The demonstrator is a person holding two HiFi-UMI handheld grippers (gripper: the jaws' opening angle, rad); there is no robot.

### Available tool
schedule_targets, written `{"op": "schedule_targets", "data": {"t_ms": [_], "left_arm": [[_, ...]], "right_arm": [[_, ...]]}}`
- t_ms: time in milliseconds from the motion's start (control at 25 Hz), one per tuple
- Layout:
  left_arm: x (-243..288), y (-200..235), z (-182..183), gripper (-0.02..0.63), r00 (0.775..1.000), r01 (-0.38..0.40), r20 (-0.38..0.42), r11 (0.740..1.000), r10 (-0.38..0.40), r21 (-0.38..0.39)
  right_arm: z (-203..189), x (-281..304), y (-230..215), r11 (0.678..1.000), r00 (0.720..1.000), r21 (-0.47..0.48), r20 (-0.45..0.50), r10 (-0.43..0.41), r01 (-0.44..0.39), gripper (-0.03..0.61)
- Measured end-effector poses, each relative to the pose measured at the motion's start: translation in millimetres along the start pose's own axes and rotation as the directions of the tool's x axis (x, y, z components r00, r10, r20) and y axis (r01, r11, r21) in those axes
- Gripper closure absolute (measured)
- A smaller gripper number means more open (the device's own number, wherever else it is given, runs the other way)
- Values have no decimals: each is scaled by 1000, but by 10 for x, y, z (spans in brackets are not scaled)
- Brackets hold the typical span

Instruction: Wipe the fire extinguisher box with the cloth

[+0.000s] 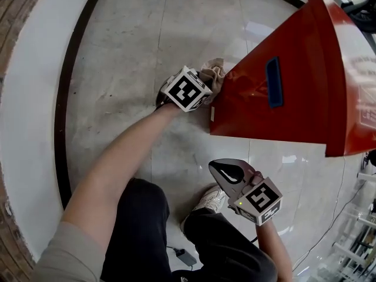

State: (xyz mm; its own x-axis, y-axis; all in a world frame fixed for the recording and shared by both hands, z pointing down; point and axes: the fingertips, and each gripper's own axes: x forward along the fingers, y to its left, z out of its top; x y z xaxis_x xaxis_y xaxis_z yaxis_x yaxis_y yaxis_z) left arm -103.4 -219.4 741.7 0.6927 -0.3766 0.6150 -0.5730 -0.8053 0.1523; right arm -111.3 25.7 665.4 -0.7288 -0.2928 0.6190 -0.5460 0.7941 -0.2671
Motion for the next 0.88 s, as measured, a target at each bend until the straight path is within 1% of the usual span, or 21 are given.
{"op": "schedule_targets", "data": {"t_ms": [120,200,400,600,760,880], "left_arm": [[-55,-247,-120,540,997,71,-21,996,-71,44],[-104,-407,-190,540,994,108,-33,992,-107,59],[-239,-699,-325,540,987,159,-48,985,-156,60],[-339,-1033,-451,540,974,219,-71,972,-214,85],[-372,-1225,-602,540,963,260,-97,960,-250,106],[-369,-1357,-728,538,950,301,-124,947,-288,109]], "right_arm": [[-14,28,-12,1000,1000,6,-4,-10,10,554],[-16,60,-35,1000,1000,0,-14,-21,21,554],[-86,191,-111,998,996,16,-76,-53,54,554],[-192,250,-130,997,987,37,-150,-64,70,554],[-257,298,-115,997,981,50,-188,-50,60,554],[-323,304,-76,998,977,55,-212,-26,38,554]]}}
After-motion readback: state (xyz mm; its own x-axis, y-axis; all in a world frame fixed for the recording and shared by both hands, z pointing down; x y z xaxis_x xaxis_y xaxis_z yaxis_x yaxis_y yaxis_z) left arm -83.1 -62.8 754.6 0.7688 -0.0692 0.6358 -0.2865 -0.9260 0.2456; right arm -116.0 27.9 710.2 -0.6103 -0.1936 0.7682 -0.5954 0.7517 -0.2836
